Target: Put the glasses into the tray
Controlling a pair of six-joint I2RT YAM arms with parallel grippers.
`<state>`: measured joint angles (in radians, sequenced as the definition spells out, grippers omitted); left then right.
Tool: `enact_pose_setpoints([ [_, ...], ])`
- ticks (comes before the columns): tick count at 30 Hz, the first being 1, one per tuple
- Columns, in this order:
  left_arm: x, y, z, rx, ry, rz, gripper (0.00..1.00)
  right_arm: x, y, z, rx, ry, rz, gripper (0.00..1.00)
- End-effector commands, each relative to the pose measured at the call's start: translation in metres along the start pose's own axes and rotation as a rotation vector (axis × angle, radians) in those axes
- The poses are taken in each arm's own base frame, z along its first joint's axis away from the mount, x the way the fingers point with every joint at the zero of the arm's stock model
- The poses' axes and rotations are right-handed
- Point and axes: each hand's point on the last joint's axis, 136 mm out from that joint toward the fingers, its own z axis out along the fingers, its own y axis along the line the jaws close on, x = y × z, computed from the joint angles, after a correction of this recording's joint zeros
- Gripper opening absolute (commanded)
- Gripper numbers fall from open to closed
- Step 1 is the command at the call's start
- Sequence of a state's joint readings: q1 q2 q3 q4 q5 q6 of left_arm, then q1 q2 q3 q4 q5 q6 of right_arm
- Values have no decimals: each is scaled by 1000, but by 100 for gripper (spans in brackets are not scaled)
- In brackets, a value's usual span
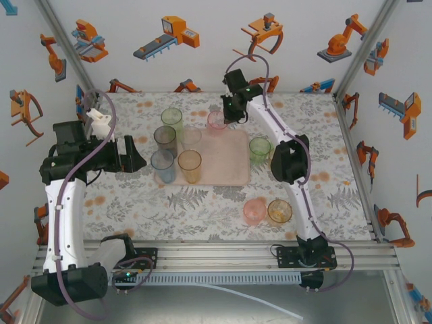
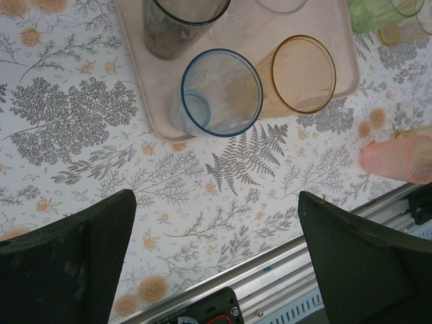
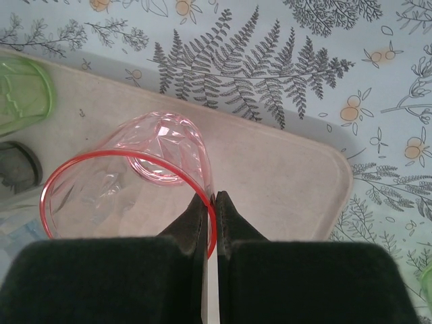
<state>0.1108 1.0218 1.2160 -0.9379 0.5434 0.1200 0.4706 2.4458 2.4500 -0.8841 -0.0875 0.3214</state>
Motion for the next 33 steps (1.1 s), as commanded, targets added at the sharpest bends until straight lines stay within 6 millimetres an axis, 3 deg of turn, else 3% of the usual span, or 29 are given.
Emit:
enact_pose_setpoints([
  [1,-10,-7,-5,24,-28,10,98,-16,7,1,-47,-49,26,5],
  [15,-15,-9,-4,41,-31,-4,98,-21,13,26,-97,-72,71,6],
  [33,-17,-10,-5,48,-36,-7,98,-21,33,33,-171,-71,74,8],
])
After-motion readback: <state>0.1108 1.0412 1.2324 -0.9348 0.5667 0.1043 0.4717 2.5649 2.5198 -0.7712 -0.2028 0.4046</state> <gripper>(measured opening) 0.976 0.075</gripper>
